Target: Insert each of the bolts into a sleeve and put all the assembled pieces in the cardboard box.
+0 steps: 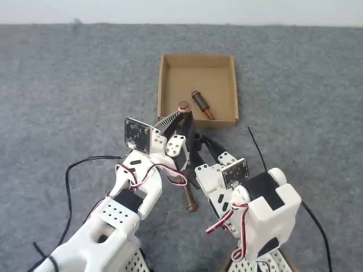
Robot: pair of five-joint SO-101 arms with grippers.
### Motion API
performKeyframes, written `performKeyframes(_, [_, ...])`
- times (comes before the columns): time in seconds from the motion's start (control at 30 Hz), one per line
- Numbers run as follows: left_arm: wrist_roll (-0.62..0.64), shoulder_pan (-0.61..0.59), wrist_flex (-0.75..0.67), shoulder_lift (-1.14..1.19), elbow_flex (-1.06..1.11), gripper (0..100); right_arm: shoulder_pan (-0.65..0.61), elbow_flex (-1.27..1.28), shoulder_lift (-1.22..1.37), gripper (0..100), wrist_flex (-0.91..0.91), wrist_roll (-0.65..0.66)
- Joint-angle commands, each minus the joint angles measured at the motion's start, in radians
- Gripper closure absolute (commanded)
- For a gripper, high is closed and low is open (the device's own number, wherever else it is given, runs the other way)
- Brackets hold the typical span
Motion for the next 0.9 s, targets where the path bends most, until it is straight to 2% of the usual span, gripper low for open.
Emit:
performKeyframes(0.0, [-0.008,-0.008,-0.04,0.005,-0.012,99,0.007,0.029,-0.042,99.3,-0.024,0.002])
performKeyframes(0.87, [-0.005,0.034,-0.037,0.006,-0.088,99,0.004,0.028,-0.042,99.3,-0.016,0.002])
